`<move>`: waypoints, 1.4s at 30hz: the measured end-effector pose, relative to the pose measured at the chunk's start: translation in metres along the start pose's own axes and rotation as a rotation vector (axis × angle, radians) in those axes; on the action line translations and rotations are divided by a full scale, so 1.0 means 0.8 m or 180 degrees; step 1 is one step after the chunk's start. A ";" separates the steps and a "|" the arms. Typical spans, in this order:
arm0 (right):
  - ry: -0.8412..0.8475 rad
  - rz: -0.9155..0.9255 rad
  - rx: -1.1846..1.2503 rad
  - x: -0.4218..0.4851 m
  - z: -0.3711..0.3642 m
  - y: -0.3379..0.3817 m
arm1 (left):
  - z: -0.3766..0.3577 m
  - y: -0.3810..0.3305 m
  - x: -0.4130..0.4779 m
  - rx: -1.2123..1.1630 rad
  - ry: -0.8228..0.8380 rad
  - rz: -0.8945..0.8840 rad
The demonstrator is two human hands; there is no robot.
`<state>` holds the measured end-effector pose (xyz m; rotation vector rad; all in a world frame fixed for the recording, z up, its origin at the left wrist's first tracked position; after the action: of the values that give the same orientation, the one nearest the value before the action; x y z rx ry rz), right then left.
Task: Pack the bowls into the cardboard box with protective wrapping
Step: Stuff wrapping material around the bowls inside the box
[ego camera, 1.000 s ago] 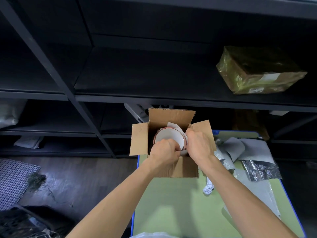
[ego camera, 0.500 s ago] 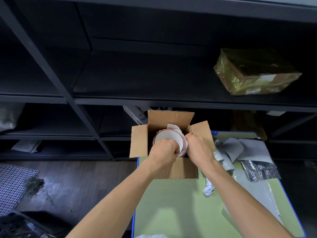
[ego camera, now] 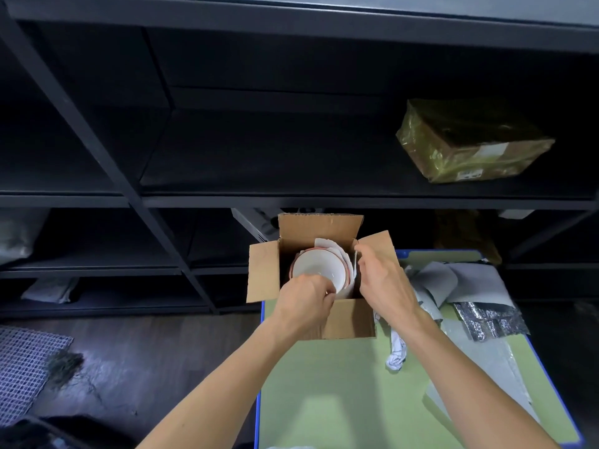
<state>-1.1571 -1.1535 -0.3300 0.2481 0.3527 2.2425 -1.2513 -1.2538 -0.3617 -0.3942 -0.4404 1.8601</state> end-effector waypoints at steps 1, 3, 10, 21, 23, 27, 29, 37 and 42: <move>-0.0003 -0.0002 0.0052 -0.003 0.002 -0.002 | 0.001 0.000 -0.002 -0.0006 -0.0025 -0.0002; -0.0032 0.0079 0.0170 -0.013 0.008 -0.002 | 0.004 0.000 -0.006 -0.0004 -0.0090 -0.0005; -0.0176 0.0133 0.0356 -0.051 0.027 -0.013 | 0.009 -0.014 -0.017 -0.0055 -0.0421 -0.0106; -0.0060 -0.0061 0.0475 -0.102 0.040 -0.066 | 0.011 -0.074 -0.032 -0.0155 -0.0676 -0.0551; -0.0043 -0.0122 0.0487 -0.109 0.039 -0.079 | 0.001 -0.097 -0.036 -0.0119 -0.0560 -0.0732; 0.0069 -0.0190 0.0574 -0.127 0.032 -0.115 | -0.037 -0.144 -0.044 -0.0024 -0.0307 -0.0956; 0.0153 -0.0305 0.0563 -0.143 0.025 -0.147 | -0.071 -0.166 -0.048 -0.0153 -0.0051 -0.0970; 0.0848 -0.1150 0.0242 -0.238 -0.019 -0.318 | -0.215 -0.224 -0.046 -0.0029 0.0885 -0.0790; 0.1137 -0.1567 0.0141 -0.273 -0.029 -0.396 | -0.277 -0.244 -0.028 0.0259 0.1290 -0.0604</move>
<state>-0.7985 -1.1310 -0.4702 -0.2047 0.5840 1.7841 -0.9789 -1.1920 -0.4598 -0.6356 -0.1206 1.5588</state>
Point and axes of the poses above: each hand's wrist, its own x-axis towards the middle knuckle, its own z-axis out of the back of the hand, y = z × x, the point moved 10 cm from there along x, towards the middle knuckle, and after that the axes turned 2 degrees about -z, right-handed, at the moved point
